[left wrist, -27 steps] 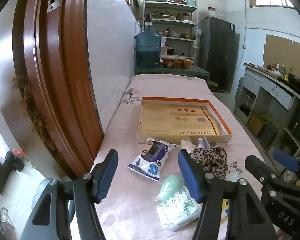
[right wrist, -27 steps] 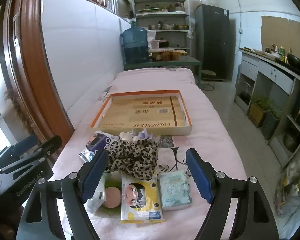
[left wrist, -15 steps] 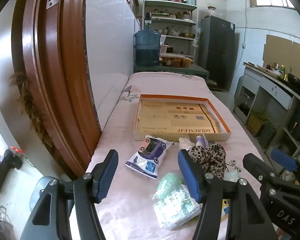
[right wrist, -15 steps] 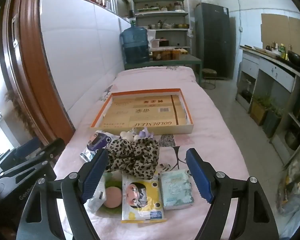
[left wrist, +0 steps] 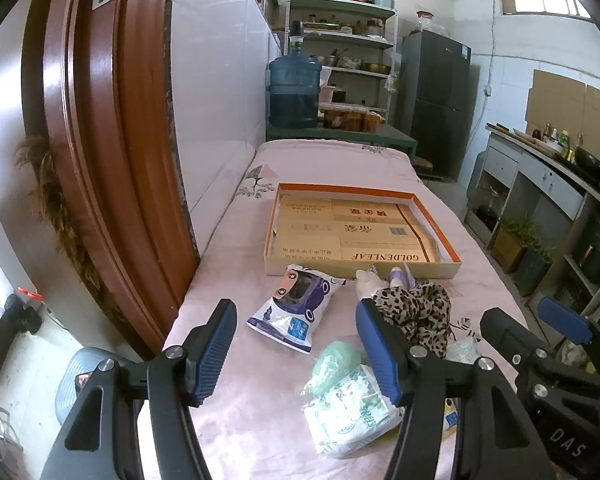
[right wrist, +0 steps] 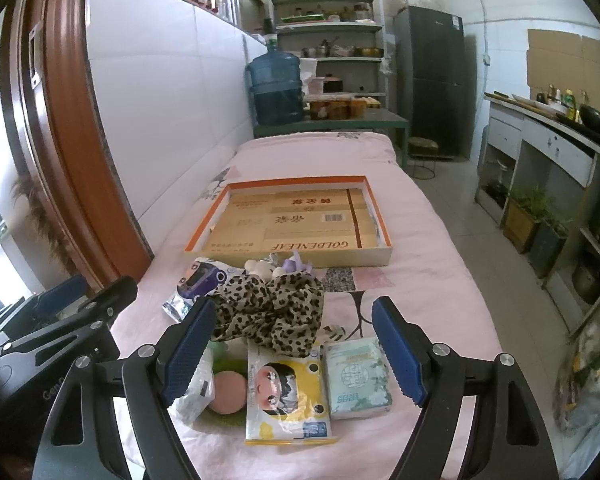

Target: Organize soft objects

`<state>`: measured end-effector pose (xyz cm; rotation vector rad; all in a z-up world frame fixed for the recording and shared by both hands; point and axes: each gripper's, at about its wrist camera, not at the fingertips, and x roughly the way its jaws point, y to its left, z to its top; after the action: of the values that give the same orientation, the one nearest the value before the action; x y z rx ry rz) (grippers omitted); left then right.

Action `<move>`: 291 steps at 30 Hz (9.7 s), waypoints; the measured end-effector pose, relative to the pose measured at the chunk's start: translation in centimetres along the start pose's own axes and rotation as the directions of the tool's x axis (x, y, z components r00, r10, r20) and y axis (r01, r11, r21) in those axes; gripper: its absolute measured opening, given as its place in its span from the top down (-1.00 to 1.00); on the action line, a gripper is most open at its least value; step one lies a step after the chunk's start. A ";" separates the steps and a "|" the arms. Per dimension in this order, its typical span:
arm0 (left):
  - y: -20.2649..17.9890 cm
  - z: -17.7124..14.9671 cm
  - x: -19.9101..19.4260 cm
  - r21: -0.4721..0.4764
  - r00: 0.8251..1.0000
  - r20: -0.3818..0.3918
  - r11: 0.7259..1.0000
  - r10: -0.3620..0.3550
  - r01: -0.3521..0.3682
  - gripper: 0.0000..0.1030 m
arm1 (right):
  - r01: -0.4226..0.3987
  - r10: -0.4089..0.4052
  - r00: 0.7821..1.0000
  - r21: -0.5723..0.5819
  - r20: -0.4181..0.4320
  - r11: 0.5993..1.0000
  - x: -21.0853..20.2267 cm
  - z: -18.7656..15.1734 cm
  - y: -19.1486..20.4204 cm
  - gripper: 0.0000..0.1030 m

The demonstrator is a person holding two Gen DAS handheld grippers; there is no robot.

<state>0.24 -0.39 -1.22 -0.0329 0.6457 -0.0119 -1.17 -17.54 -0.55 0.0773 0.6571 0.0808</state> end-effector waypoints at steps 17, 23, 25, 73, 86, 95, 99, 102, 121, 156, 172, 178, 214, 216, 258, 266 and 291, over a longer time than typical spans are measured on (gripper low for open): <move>-0.1 -0.3 0.1 -0.007 1.000 -0.007 1.000 -0.005 0.005 -0.21 | -0.011 0.011 1.000 -0.006 -0.009 1.000 0.2 0.2 0.2 -0.58; -0.2 -0.4 0.2 -0.008 1.000 -0.007 1.000 -0.005 0.005 -0.21 | -0.014 0.014 1.000 -0.004 -0.011 1.000 0.3 0.2 0.1 -0.58; -0.1 -0.3 0.2 -0.010 1.000 -0.009 1.000 -0.007 0.007 -0.21 | -0.014 0.014 1.000 -0.005 -0.012 1.000 0.3 0.2 0.1 -0.58; 0.3 -1.4 1.2 -0.033 0.999 -0.024 0.999 -0.021 0.020 -0.21 | 0.006 -0.005 0.999 0.015 -0.032 1.000 1.0 -1.0 -0.9 -0.58; -0.8 -3.7 1.3 -0.024 0.983 -0.051 0.984 -0.178 0.177 -0.21 | 0.041 -0.035 0.995 0.057 -0.097 0.998 2.5 -3.4 -3.3 -0.58; -2.9 -5.7 0.5 0.045 0.961 -0.047 0.961 -0.272 0.274 -0.21 | 0.069 -0.058 0.992 0.099 -0.116 0.993 2.4 -4.6 -5.4 -0.58; -3.4 -6.4 0.4 0.083 0.969 -0.023 0.965 -0.247 0.248 -0.21 | 0.064 -0.050 0.991 0.108 -0.126 0.992 2.6 -4.8 -5.6 -0.58; -3.4 -7.1 1.0 0.095 0.971 -0.034 0.966 -0.237 0.239 -0.21 | 0.062 -0.048 0.990 0.106 -0.130 0.992 2.9 -4.9 -5.5 -0.58; -2.8 -9.0 3.5 0.086 0.972 -0.062 0.969 -0.228 0.233 0.08 | 0.060 -0.032 0.972 0.113 -0.231 0.992 7.4 -6.2 -6.5 -0.58; -1.3 -8.1 2.3 0.024 0.975 0.003 0.974 -0.224 0.224 0.60 | 0.044 -0.021 0.978 0.103 -0.206 0.994 6.8 -6.7 -7.0 0.10; -0.7 -5.6 0.3 0.013 0.969 0.056 0.970 -0.242 0.241 0.60 | 0.032 -0.024 0.992 0.064 -0.122 0.997 4.4 -4.2 -6.3 0.10; -0.9 -3.5 0.6 0.006 0.974 0.040 0.975 -0.223 0.223 0.60 | 0.017 -0.014 0.997 0.037 -0.076 0.999 3.6 -2.3 -5.7 0.10; -2.1 7.5 10.5 0.035 0.995 0.020 0.994 -0.100 0.099 0.60 | -0.099 0.098 0.995 -0.006 -0.034 0.995 10.2 9.3 -4.7 0.10; -2.1 7.8 11.4 0.038 0.995 0.010 0.995 -0.094 0.094 0.60 | -0.106 0.106 0.994 -0.005 -0.041 0.994 10.8 9.8 -4.7 0.10; -3.7 10.0 26.5 0.000 0.953 -0.239 0.982 -0.185 0.191 0.60 | -0.072 0.095 0.950 0.087 -0.297 0.994 27.3 9.7 -8.2 0.10; -3.2 9.6 26.9 -0.043 0.946 -0.246 0.977 -0.214 0.209 0.30 | -0.066 0.088 0.950 0.080 -0.300 0.995 27.8 9.0 -8.3 0.10; -3.1 9.9 22.3 0.011 0.966 -0.120 0.973 -0.228 0.231 -0.20 | -0.027 0.032 0.970 0.022 -0.242 0.999 25.9 8.7 -7.1 -0.17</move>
<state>24.02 -3.65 -6.58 -0.0832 0.7570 -0.2474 24.99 -22.46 -10.08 0.0960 0.9010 0.1142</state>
